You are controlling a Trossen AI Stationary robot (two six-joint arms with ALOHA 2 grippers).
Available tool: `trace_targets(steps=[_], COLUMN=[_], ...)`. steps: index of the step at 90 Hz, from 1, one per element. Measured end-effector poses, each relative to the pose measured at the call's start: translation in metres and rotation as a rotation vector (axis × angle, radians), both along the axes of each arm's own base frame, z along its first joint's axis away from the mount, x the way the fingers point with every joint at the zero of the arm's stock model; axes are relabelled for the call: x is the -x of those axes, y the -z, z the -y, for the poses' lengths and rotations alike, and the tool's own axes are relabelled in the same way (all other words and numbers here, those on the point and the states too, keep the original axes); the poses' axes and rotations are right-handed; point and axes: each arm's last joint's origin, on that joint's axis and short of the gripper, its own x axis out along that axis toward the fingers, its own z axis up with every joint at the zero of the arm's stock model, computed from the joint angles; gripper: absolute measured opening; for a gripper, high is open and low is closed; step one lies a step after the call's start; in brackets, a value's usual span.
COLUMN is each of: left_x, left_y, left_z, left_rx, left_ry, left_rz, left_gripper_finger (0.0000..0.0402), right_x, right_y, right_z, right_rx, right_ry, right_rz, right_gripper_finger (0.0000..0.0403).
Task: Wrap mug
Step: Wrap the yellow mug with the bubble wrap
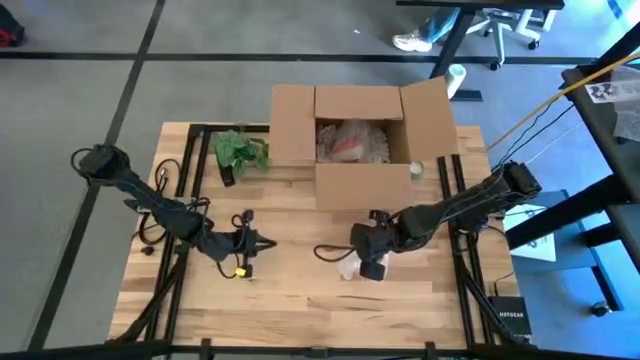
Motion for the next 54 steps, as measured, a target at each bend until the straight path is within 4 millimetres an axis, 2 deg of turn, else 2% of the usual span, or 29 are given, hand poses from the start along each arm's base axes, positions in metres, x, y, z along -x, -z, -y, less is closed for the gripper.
trace_targets(steps=[15, 34, 44, 54], left_x=[0.001, 0.001, 0.001, 0.001], left_y=[0.0, 0.0, 0.0, 0.0], left_z=[-0.001, -0.002, -0.002, -0.002], left_rx=[-0.005, -0.013, -0.015, -0.016], left_ry=[-0.042, -0.07, -0.069, -0.069], left_rz=[0.008, 0.014, 0.013, 0.013], left_gripper_finger=[0.0, 0.0, 0.0, 0.0], right_x=[0.002, 0.002, 0.0, -0.002], right_y=[0.0, 0.014, 0.03, 0.053], right_z=[-0.004, -0.004, -0.002, 0.003], right_rx=[-0.032, -0.049, -0.093, -0.129], right_ry=[-0.005, -0.004, -0.01, -0.004], right_rz=[-0.015, -0.001, 0.028, 0.024], right_gripper_finger=[0.0, 0.0, 0.0, 0.0])
